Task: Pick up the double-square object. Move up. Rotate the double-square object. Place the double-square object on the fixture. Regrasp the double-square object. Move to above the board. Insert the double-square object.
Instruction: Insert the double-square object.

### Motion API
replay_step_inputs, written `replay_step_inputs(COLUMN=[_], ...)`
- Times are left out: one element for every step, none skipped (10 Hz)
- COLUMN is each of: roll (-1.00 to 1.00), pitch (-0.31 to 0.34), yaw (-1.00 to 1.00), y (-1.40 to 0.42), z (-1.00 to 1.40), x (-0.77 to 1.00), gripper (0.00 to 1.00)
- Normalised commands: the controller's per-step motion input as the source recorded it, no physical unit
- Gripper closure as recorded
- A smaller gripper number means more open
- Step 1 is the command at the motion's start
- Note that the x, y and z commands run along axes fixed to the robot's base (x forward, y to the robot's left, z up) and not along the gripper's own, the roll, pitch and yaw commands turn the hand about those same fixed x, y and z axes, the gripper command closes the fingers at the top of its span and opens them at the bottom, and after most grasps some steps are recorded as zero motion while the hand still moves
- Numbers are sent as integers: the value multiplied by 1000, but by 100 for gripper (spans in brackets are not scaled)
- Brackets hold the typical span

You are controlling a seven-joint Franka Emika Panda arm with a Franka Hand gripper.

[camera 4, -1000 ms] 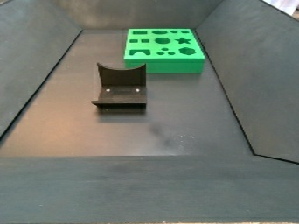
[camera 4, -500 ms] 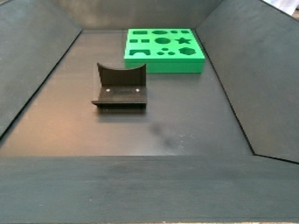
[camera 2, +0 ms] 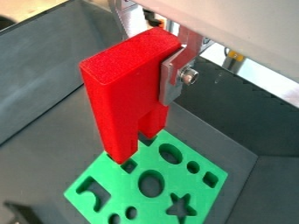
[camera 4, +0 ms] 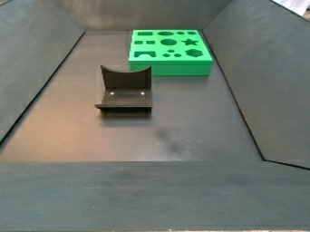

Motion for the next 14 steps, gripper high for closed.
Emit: replay_step_inputs(roll=[4,4,0,0,0,0,0,0,0,0,0,0,0,0], pitch=[0,0,0,0,0,0,0,0,0,0,0,0,0,0], yaw=[-706,-863,-920,-943,-977,-1000,-1000,-1000,-1000,-1000,-1000,-1000,-1000,-1000], y=[34,103,111,89,51,3,0,0,0,0,0,0,0,0], z=[-166,-243,-291,-329,-374,-403,-397,-391,-394,-394,-394,-394,-391,-394], x=[403,229,151,109,49,0,0,0,0,0,0,0,0,0], gripper=[100,100,100,100,100,100,100,100,100,100,100,100,100,100])
